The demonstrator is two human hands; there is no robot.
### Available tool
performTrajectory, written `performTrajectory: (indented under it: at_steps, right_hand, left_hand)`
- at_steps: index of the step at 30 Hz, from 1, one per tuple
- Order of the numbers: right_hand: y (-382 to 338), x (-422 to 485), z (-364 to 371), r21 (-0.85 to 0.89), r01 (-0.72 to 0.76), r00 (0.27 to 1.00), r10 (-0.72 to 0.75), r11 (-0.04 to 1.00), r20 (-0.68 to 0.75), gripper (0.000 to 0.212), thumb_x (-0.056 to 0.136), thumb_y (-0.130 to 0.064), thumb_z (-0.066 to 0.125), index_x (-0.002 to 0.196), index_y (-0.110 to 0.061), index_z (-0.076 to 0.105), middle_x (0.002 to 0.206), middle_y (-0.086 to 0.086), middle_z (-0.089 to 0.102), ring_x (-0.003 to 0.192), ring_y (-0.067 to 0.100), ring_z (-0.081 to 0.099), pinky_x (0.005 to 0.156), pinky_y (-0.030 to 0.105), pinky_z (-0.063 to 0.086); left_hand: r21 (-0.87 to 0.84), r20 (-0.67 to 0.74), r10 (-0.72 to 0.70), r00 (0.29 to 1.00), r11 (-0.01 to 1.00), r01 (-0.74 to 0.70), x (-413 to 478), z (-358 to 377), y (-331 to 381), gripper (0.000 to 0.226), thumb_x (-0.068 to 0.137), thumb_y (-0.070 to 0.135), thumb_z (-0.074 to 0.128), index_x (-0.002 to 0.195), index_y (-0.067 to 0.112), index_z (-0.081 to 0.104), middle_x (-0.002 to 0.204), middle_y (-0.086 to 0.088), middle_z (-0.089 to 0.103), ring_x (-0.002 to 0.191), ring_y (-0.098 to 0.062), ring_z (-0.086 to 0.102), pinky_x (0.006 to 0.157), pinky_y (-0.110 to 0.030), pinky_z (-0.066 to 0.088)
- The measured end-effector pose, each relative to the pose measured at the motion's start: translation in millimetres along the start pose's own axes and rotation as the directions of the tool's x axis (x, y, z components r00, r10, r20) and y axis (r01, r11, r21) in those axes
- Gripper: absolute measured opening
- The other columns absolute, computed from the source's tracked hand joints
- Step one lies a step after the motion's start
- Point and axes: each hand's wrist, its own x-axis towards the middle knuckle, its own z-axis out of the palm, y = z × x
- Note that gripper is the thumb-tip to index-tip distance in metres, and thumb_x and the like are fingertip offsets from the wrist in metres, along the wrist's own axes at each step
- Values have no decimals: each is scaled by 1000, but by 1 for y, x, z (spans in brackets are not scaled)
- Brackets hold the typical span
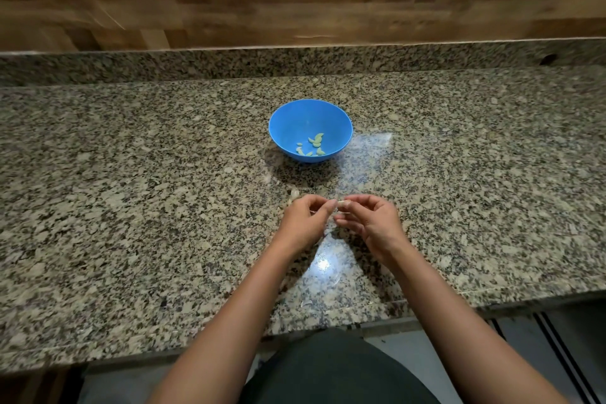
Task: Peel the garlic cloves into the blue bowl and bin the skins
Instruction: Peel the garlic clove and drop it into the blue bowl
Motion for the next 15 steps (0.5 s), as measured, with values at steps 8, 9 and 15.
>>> performTrajectory:
  at_steps: [8,9,15]
  right_hand:
    - [-3,-12,14,-102,26,999,-23,994,28,6,81,6,64,86,9,61,66,11,64,54,19,65,71,40,58]
    - [-2,-13,17,-178,64,998,-63,982,8,6,82,4,65,86,6,62,67,10,64,56,18,65,71,39,59]
    - [12,-15,20,-625,284,935,-356,727,12,10,85,-5,63,80,-12,61,80,8,65,72,22,63,66,34,56]
  left_hand:
    - [-338,-189,-74,979,941,6,-1,11,-1,17,87,11,64,73,11,56,65,1,56,55,-10,53,52,-22,47]
    - [-389,-189,-109,976,921,28,-1,11,0,17,87,10,64,72,9,56,64,0,56,54,-11,53,52,-23,48]
    - [-443,-166,-236,958,885,142,5,13,0,19,86,8,64,70,9,54,67,-8,56,46,-11,41,44,-22,35]
